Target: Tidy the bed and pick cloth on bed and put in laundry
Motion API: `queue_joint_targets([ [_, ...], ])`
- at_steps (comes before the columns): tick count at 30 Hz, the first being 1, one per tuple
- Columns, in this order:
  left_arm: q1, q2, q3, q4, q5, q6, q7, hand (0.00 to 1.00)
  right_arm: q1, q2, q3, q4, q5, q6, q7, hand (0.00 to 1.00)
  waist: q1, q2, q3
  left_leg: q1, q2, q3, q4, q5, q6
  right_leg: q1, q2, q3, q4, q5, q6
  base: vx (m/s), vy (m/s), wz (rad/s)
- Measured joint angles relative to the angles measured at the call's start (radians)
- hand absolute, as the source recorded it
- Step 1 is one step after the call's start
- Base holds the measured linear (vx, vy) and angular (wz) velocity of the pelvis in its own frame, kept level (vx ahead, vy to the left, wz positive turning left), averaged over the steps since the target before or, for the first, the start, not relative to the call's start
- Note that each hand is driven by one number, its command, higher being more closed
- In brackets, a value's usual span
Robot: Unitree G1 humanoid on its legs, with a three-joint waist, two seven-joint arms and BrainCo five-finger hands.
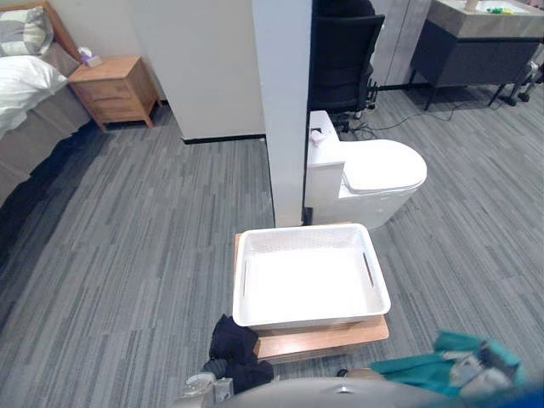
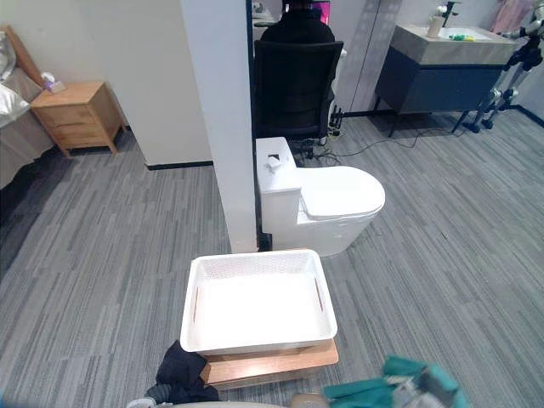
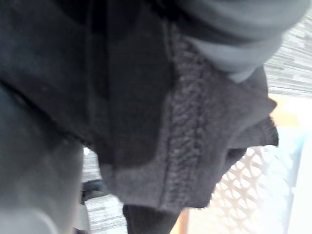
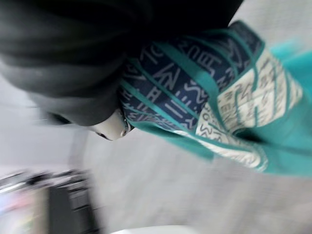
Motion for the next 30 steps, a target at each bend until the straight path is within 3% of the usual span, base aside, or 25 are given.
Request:
queue_joint_targets([
  [5,0.011,0.034,-0.074,0.002,-0.003,-0.001,0.016,1.00,-0.178,-0.119,0.095,-0.006,-0.129,-0.054,0.033,1.00,-0.004,-0.005,-0.011,-0.017,-0.005,-0.034,0.005,0.001,0.001,-0.003,0.002,0.000,0.001,0.002,0.000,0.04,0.018,0.04],
  [11,0.024,0.042,-0.124,0.003,-0.024,-0.027,0.043,1.00,-0.289,-0.160,0.217,-0.022,-0.217,-0.092,0.123,1.00,-0.005,0.000,-0.015,-0.019,-0.004,-0.065,0.023,0.001,0.002,0.002,-0.001,0.004,0.009,0.003,-0.002,0.01,0.000,0.03],
  [12,0.027,0.043,-0.128,0.002,-0.025,-0.033,0.044,1.00,-0.297,-0.164,0.232,-0.040,-0.246,-0.132,0.139,1.00,-0.005,0.000,-0.015,-0.020,-0.005,-0.080,0.024,0.000,0.002,0.003,-0.004,0.004,0.009,0.003,-0.002,0.00,0.000,0.00],
  [13,0.029,0.043,-0.128,0.002,-0.025,-0.034,0.044,1.00,-0.297,-0.171,0.245,-0.057,-0.250,-0.137,0.150,1.00,-0.005,0.000,-0.014,-0.020,-0.006,-0.083,0.024,0.000,0.003,0.002,-0.004,0.004,0.009,0.003,-0.002,0.00,0.000,0.00],
  [15,0.038,0.039,-0.128,0.001,-0.024,-0.034,0.046,1.00,-0.296,-0.210,0.308,-0.178,-0.237,-0.137,0.207,1.00,-0.010,0.001,-0.015,-0.020,-0.010,-0.085,0.024,0.000,0.003,0.000,-0.007,0.012,0.009,0.004,0.000,-0.02,0.005,-0.03],
  [20,0.064,0.044,-0.129,-0.003,-0.020,-0.050,0.064,1.00,-0.290,-0.217,0.355,-0.488,-0.236,-0.116,0.267,1.00,-0.030,-0.005,-0.017,-0.035,-0.014,-0.109,0.023,-0.005,0.010,-0.015,-0.009,0.016,0.008,0.006,0.003,-0.04,-0.011,0.01],
  [25,0.085,0.050,-0.128,0.005,-0.020,-0.080,0.079,1.00,-0.290,-0.216,0.384,-0.634,-0.218,-0.077,0.303,1.00,-0.031,-0.015,-0.023,-0.036,-0.015,-0.110,0.021,-0.007,0.015,-0.019,-0.008,0.028,0.007,0.008,0.007,-0.04,-0.016,-0.03],
  [30,0.100,0.052,-0.122,0.007,-0.019,-0.101,0.079,1.00,-0.295,-0.216,0.423,-0.740,-0.173,-0.070,0.368,1.00,-0.031,-0.021,-0.030,-0.041,-0.013,-0.109,0.019,-0.008,0.016,-0.021,-0.008,0.038,0.001,0.012,0.009,-0.01,-0.008,-0.04],
])
